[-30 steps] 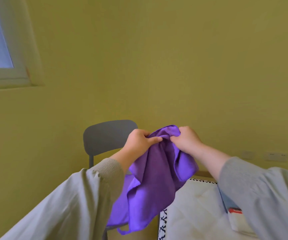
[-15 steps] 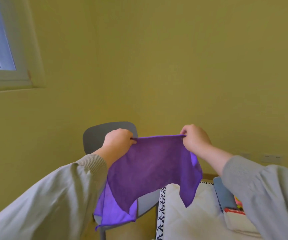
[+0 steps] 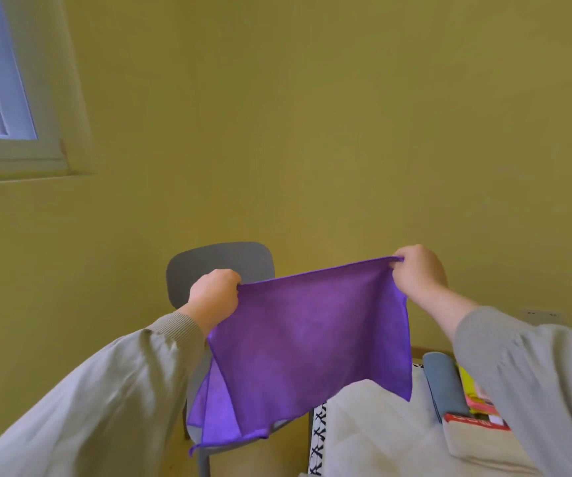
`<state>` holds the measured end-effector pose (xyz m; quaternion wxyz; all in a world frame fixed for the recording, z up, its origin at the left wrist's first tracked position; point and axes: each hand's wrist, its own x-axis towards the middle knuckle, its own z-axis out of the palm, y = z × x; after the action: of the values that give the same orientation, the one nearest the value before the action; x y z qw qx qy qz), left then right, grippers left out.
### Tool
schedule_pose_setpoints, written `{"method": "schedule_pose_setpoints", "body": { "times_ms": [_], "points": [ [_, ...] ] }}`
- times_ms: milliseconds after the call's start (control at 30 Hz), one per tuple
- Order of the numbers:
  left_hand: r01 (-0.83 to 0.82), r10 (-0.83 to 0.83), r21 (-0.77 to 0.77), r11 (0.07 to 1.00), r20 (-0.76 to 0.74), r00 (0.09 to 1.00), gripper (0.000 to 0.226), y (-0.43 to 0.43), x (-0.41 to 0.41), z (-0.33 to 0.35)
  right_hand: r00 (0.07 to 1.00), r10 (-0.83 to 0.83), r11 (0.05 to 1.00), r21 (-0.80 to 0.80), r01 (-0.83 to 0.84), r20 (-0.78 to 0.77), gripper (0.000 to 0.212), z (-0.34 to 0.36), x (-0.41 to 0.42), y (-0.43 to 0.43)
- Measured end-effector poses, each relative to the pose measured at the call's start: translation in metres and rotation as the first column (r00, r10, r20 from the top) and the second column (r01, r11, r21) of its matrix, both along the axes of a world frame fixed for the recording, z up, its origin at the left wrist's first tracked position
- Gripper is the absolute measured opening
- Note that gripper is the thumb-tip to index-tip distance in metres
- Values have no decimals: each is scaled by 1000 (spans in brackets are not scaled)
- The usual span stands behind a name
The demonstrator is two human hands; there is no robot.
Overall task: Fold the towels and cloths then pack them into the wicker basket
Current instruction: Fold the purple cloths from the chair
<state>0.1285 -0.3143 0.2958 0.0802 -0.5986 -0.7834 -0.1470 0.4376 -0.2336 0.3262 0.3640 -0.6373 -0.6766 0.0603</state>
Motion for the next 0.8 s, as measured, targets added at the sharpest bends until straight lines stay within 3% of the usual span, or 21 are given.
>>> {"method": "schedule_pose_setpoints", "body": {
  "times_ms": [133,233,367,467,633,733,800],
  "points": [
    [-86,48,104,991,324,945,19,-1,3,-4,980,80,996,-12,-83,-180,39,-6,-3,1],
    [-80,15,127,989,446,895,22,-1,11,-1,964,93,992,-54,-110,-251,44,-6,-11,-1],
    [-86,57,27,996,551,833,47,2,24,8,944,38,993,-92,-71,-327,45,-4,-18,-6],
    [-57,88,-68,996,678,729,45,4,39,16,948,46,988,-126,-90,-315,46,-7,-30,-13],
    [193,-82,-139,971,570,817,26,-3,53,23,955,206,966,-113,-234,-213,44,-19,-46,-18],
    [300,-168,-133,945,588,791,12,-8,61,33,908,329,911,-168,-378,-258,14,-17,-51,-27],
    [360,-268,-82,929,522,810,11,-8,64,41,854,428,811,-293,-507,-295,46,-13,-53,-33]
  ]
}}
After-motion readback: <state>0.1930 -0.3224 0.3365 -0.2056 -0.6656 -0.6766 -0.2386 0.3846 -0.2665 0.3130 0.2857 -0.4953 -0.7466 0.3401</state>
